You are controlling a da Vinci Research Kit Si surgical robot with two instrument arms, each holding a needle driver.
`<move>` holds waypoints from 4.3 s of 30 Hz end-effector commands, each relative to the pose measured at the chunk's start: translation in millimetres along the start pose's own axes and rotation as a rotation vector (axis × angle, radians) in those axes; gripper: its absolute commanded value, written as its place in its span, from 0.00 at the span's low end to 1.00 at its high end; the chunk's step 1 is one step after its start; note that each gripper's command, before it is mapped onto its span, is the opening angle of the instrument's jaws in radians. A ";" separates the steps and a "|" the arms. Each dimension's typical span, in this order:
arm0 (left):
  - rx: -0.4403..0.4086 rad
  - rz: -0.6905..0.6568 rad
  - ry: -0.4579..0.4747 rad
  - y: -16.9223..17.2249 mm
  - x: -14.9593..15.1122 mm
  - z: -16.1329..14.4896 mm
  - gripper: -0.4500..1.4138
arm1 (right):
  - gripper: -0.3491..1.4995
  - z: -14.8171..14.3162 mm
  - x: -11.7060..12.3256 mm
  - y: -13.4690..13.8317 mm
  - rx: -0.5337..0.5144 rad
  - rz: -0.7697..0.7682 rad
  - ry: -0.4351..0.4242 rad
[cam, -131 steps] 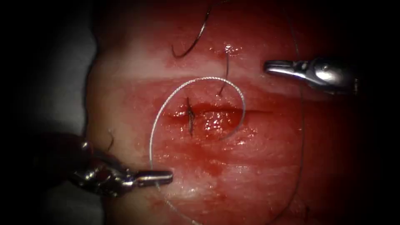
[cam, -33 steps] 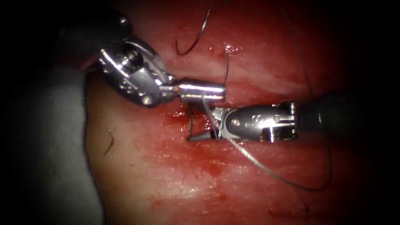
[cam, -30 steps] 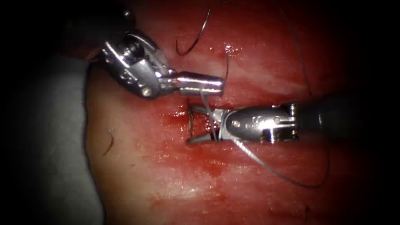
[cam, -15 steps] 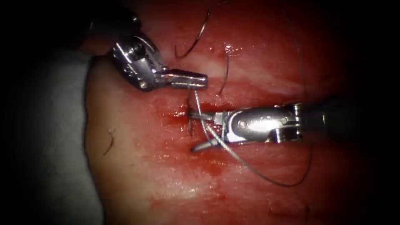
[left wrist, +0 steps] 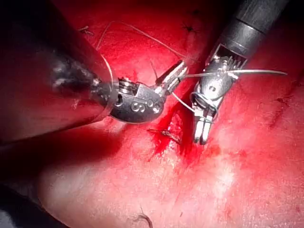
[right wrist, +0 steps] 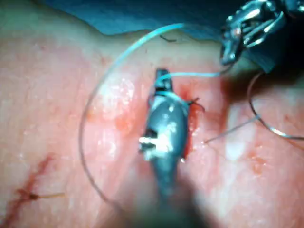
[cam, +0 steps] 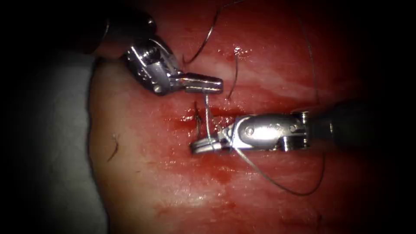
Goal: Wound Closure
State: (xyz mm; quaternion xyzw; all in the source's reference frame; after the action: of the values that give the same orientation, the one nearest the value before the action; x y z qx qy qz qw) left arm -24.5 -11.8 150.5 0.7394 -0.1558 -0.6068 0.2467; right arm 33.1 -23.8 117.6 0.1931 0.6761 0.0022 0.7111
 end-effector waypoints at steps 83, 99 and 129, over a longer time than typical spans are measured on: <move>0.079 -0.316 -0.316 10.4 -0.5 5.1 0.00 | 0.51 -9.2 -1.8 3.8 -0.814 0.473 0.048; 0.082 -0.328 -0.350 10.3 -0.6 4.4 0.00 | 0.69 -6.6 -2.7 5.9 -0.858 0.490 -0.034; 0.133 -0.487 -0.377 5.2 -0.2 -0.1 0.00 | 0.00 -2.1 -1.3 1.3 -1.113 0.354 -0.229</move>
State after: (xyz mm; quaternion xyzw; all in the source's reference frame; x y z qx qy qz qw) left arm -23.3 -14.5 152.7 0.6414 -0.0591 -0.7649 0.0082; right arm 30.8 -21.4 118.7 -0.1083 0.4495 0.4516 0.7631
